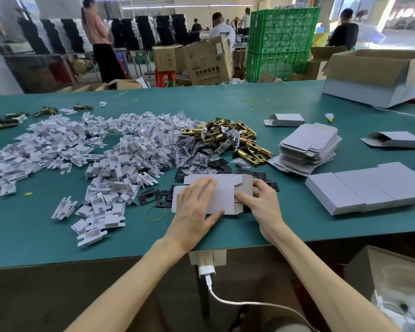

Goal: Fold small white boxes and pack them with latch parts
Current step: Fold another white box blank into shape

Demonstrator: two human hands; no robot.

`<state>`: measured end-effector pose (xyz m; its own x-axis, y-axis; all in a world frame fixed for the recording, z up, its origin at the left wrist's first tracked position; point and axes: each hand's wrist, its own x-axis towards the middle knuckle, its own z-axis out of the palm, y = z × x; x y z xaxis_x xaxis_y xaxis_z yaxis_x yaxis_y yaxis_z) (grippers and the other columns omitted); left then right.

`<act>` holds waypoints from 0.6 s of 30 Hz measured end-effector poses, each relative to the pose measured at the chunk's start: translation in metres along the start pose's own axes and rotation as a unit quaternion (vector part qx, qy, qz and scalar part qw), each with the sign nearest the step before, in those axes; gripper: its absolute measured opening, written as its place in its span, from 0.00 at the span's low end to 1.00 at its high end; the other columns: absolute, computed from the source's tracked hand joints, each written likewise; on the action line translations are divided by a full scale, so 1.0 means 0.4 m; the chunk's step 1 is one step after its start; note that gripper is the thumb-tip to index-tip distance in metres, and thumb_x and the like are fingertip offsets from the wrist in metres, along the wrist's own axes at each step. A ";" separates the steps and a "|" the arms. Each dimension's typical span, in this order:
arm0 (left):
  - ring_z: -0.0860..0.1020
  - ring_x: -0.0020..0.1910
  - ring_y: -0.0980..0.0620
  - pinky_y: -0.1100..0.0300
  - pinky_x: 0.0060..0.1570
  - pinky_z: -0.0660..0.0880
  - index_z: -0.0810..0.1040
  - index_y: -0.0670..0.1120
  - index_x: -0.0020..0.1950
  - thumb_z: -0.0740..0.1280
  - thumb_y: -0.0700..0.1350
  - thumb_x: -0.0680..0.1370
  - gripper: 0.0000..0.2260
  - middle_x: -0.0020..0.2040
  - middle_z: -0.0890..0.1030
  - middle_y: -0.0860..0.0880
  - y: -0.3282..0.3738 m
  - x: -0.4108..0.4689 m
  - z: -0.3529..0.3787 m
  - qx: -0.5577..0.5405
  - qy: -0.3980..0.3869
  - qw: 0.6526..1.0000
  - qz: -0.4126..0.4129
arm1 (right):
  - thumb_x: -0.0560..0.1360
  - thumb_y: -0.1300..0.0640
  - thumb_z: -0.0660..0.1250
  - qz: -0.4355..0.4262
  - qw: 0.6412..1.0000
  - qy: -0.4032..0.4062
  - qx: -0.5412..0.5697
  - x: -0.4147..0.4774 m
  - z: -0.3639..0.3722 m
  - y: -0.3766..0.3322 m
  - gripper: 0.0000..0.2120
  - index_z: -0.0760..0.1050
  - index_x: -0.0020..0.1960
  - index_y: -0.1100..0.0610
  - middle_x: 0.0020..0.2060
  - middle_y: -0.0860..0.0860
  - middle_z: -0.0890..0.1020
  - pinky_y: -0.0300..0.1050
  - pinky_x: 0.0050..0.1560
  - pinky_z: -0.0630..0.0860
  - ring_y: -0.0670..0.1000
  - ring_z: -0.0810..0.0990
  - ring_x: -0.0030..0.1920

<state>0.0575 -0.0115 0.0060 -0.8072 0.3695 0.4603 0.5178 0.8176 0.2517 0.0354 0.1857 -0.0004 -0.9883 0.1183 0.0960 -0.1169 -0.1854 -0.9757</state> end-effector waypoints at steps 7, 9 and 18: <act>0.49 0.84 0.49 0.50 0.81 0.40 0.50 0.44 0.85 0.68 0.68 0.77 0.48 0.85 0.52 0.46 -0.042 0.091 -0.038 0.099 -0.134 0.984 0.057 | 0.74 0.67 0.75 -0.006 1.000 -0.006 0.004 0.001 -0.001 0.000 0.15 0.78 0.57 0.56 0.49 0.51 0.88 0.40 0.45 0.82 0.51 0.87 0.50; 0.56 0.81 0.46 0.48 0.81 0.44 0.53 0.42 0.84 0.67 0.70 0.75 0.49 0.82 0.59 0.44 -0.045 0.119 -0.050 0.136 -0.142 0.976 0.088 | 0.74 0.67 0.75 -0.008 1.000 -0.003 0.003 0.002 -0.001 0.001 0.15 0.78 0.58 0.56 0.50 0.52 0.88 0.42 0.46 0.82 0.52 0.87 0.51; 0.68 0.75 0.42 0.46 0.78 0.62 0.62 0.39 0.81 0.69 0.69 0.75 0.47 0.77 0.69 0.41 -0.046 0.110 -0.062 0.147 -0.101 0.976 0.128 | 0.73 0.66 0.76 -0.005 1.000 -0.004 -0.009 0.003 -0.003 0.006 0.16 0.78 0.59 0.57 0.50 0.52 0.87 0.43 0.46 0.83 0.53 0.86 0.52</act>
<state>0.0194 -0.0213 0.0426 -0.7167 0.6333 0.2921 0.6297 0.7676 -0.1192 0.0341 0.1865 -0.0027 -0.9879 0.1127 0.1065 -0.1245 -0.1671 -0.9781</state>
